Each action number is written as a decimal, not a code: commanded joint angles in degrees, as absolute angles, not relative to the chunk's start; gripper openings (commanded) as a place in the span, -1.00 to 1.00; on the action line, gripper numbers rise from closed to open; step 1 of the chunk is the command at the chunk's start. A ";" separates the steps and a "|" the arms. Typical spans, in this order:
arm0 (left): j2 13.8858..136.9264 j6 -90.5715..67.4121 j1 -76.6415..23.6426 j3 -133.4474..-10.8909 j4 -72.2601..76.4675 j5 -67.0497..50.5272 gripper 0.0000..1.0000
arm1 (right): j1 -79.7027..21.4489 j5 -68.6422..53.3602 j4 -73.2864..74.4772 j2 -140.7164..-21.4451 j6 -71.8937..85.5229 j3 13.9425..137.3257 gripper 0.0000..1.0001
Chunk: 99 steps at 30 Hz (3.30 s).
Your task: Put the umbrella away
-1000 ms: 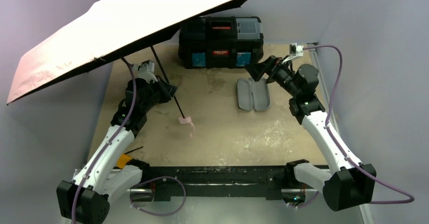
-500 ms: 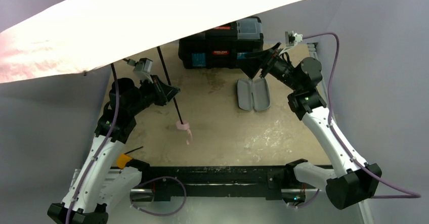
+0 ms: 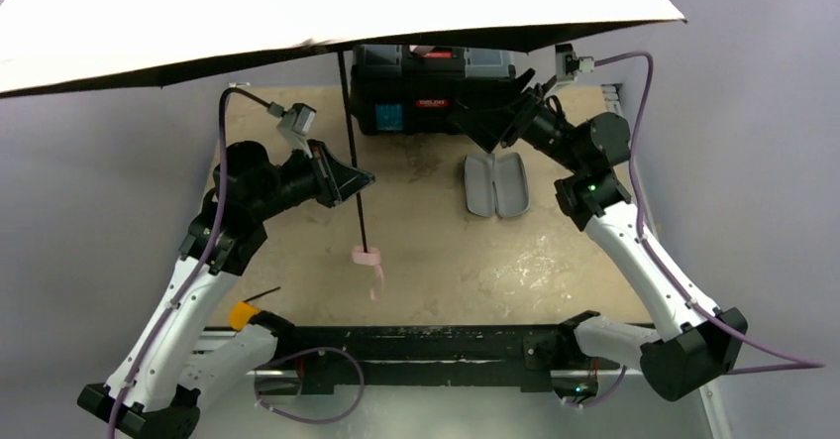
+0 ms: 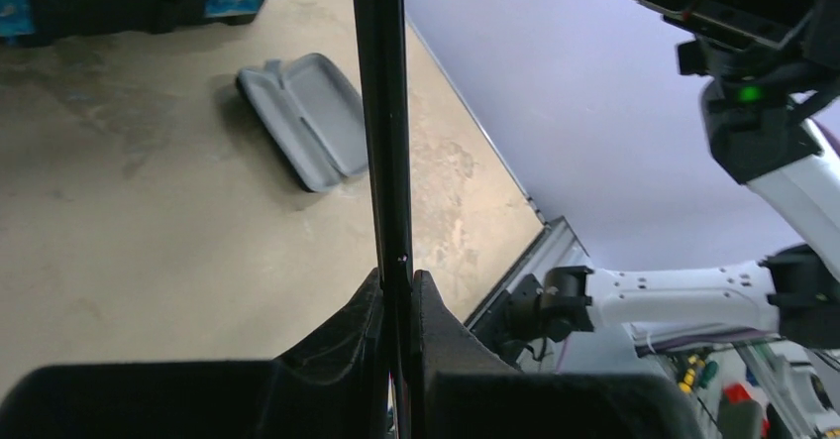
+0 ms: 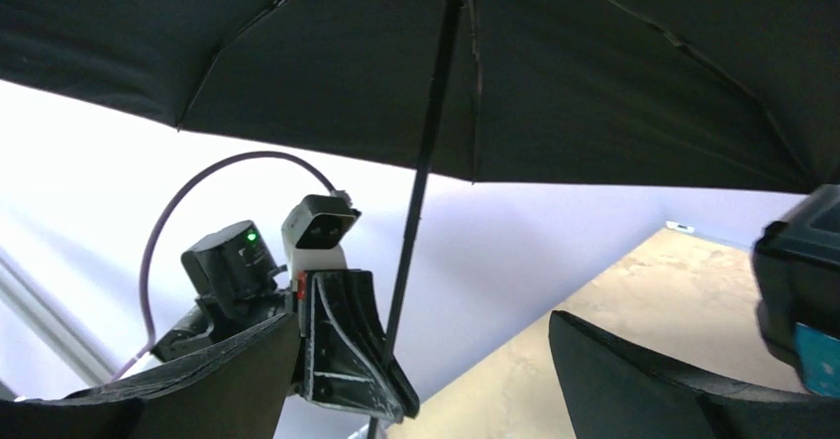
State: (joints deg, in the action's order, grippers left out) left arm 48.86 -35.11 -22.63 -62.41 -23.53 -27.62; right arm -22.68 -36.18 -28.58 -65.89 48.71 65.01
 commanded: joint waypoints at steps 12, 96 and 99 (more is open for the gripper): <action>53.60 -33.09 -35.17 -82.79 -18.69 -27.31 -1.00 | -29.71 -31.68 -35.62 -77.92 54.54 82.09 0.98; 67.89 -46.67 -65.02 -85.62 -3.84 -6.88 -1.00 | -34.54 0.19 39.01 -78.71 36.65 132.80 0.98; 66.25 -52.26 -65.15 -78.80 4.01 -7.05 -1.00 | -34.54 0.19 37.72 -74.66 36.65 126.30 0.98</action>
